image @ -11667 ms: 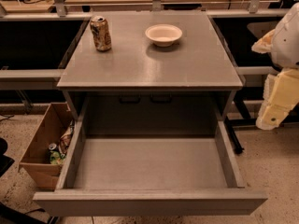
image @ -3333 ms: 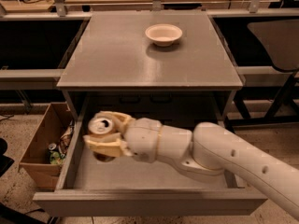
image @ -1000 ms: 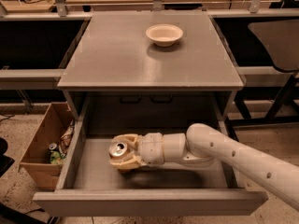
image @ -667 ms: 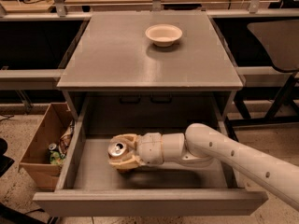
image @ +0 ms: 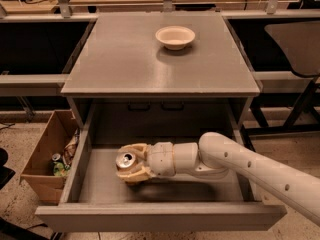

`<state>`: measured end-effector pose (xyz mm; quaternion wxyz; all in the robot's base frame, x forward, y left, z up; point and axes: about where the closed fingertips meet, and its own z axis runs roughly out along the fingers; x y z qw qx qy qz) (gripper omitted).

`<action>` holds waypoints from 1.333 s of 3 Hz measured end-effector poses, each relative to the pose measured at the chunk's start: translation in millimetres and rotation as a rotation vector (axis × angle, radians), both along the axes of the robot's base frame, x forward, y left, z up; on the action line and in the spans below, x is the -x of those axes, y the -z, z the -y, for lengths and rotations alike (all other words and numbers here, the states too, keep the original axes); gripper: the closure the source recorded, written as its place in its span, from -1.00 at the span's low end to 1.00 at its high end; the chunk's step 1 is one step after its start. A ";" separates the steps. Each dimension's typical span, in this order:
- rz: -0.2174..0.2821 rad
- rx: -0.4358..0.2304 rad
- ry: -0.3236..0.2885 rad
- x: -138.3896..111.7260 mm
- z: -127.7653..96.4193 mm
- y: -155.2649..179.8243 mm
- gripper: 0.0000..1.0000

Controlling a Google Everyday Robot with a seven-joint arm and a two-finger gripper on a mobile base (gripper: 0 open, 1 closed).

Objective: Place orange can into top drawer

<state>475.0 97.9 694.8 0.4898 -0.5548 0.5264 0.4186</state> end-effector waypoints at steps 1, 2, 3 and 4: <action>0.000 0.000 0.000 0.0 0.0 0.0 -0.92; 0.000 0.000 0.000 0.0 0.0 0.0 -1.00; -0.040 0.009 0.006 1.5 10.1 -5.6 -1.00; -0.062 0.050 -0.031 12.0 30.1 -31.5 -1.00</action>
Offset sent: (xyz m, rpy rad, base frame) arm 0.0000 0.0000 0.0000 0.0000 0.0000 0.0000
